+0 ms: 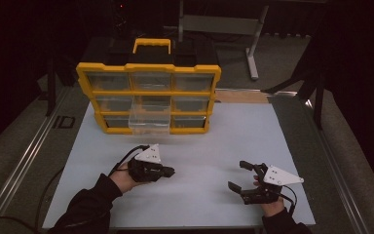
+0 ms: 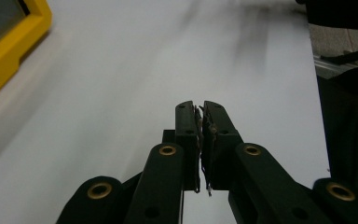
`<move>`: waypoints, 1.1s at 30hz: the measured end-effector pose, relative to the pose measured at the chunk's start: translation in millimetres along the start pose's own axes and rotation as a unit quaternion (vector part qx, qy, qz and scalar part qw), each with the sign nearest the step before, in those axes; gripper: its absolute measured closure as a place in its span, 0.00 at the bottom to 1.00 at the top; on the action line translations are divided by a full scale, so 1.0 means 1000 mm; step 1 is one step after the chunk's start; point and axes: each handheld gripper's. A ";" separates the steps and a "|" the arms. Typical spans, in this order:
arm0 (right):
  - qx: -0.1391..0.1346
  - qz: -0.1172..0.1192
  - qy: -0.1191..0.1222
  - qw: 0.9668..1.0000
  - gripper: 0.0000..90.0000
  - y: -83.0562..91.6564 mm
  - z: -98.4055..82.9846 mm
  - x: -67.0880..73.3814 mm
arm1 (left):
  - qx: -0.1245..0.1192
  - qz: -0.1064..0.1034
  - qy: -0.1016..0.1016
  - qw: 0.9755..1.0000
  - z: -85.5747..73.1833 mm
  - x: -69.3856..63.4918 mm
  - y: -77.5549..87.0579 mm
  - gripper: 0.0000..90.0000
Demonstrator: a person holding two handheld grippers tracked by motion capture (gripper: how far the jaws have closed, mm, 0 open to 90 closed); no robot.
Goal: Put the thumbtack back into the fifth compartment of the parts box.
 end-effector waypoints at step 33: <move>0.002 0.002 0.002 1.000 0.15 -0.002 0.000 0.001 | -0.051 0.017 -0.041 0.998 0.051 -0.003 0.069 0.95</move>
Point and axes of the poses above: each handheld gripper's, and its own axes: y roughly backward along the jaws, z roughly out of its top, x roughly to its left, and after that the axes turned 14 degrees about y, right-handed
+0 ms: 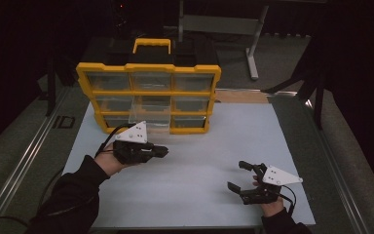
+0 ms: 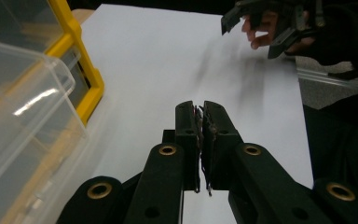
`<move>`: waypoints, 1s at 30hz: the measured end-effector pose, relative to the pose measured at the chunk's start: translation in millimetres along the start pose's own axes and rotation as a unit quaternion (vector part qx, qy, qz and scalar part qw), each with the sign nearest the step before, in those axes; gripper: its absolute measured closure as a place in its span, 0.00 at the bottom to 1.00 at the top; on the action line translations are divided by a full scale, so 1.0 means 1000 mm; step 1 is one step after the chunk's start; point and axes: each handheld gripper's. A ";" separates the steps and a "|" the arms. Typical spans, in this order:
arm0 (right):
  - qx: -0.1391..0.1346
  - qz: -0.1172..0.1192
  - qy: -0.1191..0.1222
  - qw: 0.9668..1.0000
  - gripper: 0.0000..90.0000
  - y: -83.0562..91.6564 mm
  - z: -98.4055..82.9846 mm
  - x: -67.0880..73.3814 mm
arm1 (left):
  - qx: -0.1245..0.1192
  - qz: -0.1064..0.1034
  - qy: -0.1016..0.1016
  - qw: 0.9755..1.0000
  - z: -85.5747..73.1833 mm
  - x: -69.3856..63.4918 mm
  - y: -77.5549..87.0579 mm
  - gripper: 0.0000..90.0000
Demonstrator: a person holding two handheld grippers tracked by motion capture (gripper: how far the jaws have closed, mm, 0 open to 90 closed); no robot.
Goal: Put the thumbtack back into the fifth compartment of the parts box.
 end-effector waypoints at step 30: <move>0.002 0.001 -0.001 1.000 0.15 0.000 -0.001 0.000 | -0.054 0.036 0.008 0.998 0.044 0.031 0.049 0.95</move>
Point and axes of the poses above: each handheld gripper's, and its own axes: y roughly backward along the jaws, z roughly out of its top, x roughly to its left, and after that the axes turned 14 degrees about y, right-handed
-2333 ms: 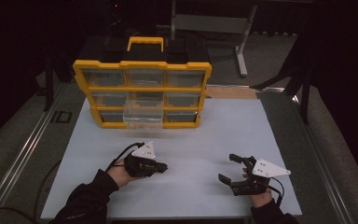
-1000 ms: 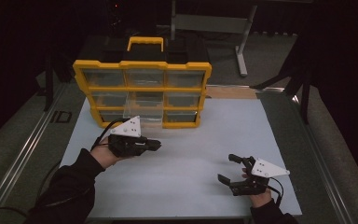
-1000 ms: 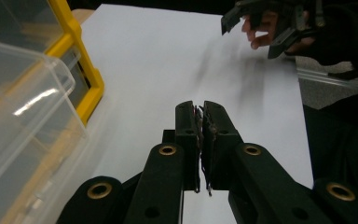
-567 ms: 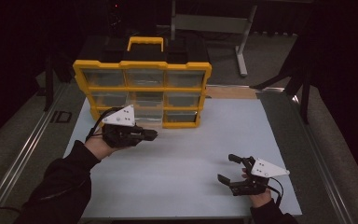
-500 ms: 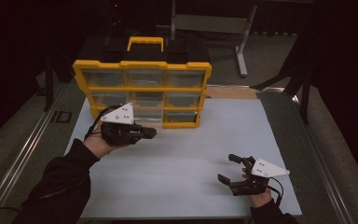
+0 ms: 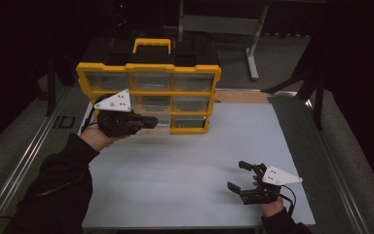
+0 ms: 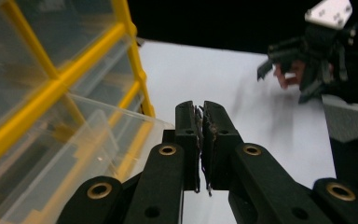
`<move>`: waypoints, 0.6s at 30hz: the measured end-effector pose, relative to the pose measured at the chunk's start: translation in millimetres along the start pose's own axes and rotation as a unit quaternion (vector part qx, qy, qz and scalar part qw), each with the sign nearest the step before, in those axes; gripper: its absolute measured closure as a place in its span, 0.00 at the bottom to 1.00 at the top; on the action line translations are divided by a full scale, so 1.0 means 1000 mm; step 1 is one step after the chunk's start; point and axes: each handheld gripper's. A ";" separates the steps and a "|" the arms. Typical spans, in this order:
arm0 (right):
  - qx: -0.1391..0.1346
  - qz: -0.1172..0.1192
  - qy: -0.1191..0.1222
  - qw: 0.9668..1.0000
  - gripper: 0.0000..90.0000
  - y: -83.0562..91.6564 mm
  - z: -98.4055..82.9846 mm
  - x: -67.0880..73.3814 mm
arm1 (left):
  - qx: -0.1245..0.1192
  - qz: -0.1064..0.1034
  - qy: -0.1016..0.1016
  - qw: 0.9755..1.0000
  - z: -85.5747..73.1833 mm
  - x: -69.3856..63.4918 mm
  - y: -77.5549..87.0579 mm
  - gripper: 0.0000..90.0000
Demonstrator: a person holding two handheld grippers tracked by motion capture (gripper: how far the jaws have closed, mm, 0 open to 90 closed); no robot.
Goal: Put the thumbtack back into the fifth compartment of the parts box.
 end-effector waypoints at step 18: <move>0.000 0.002 -0.001 1.000 0.15 0.000 0.000 0.000 | -0.040 0.029 0.014 0.999 0.013 0.016 0.003 0.95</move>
Point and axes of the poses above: each handheld gripper's, and its own axes: y roughly backward along the jaws, z roughly out of its top, x roughly to its left, and after that the axes turned 14 degrees about y, right-handed
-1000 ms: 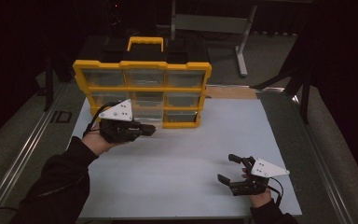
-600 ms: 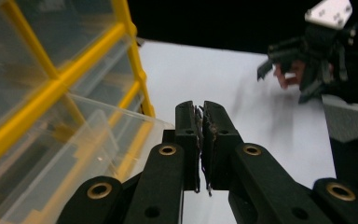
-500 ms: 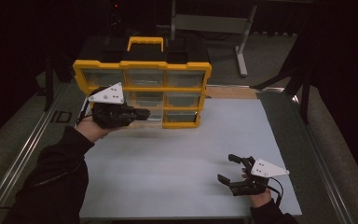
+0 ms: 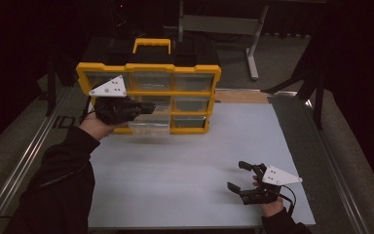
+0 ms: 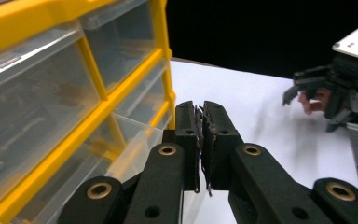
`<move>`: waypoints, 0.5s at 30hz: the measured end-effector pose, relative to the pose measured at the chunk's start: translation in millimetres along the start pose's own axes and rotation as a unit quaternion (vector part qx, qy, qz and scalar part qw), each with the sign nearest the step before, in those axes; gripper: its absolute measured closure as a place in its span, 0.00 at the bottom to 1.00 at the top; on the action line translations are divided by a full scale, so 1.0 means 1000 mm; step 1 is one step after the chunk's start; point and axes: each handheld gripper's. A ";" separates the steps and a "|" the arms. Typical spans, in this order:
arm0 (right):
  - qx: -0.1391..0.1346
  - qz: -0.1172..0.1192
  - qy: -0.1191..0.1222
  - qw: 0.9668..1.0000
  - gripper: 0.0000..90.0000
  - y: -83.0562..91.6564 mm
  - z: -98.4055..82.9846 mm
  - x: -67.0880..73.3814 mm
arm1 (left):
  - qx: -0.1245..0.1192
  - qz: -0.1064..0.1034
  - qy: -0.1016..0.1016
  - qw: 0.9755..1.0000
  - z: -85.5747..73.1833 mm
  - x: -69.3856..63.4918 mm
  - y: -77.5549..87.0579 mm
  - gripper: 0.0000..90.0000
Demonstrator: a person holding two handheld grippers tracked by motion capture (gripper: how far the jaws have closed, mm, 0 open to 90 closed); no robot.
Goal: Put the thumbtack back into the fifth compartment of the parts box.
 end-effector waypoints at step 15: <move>0.001 0.002 0.002 1.000 0.15 -0.001 0.000 0.000 | 0.003 0.010 0.023 1.000 -0.008 0.018 -0.012 0.95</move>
Point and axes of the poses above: each handheld gripper's, and its own axes: y roughly backward along the jaws, z roughly out of its top, x roughly to its left, and after that the axes turned 14 degrees about y, right-handed
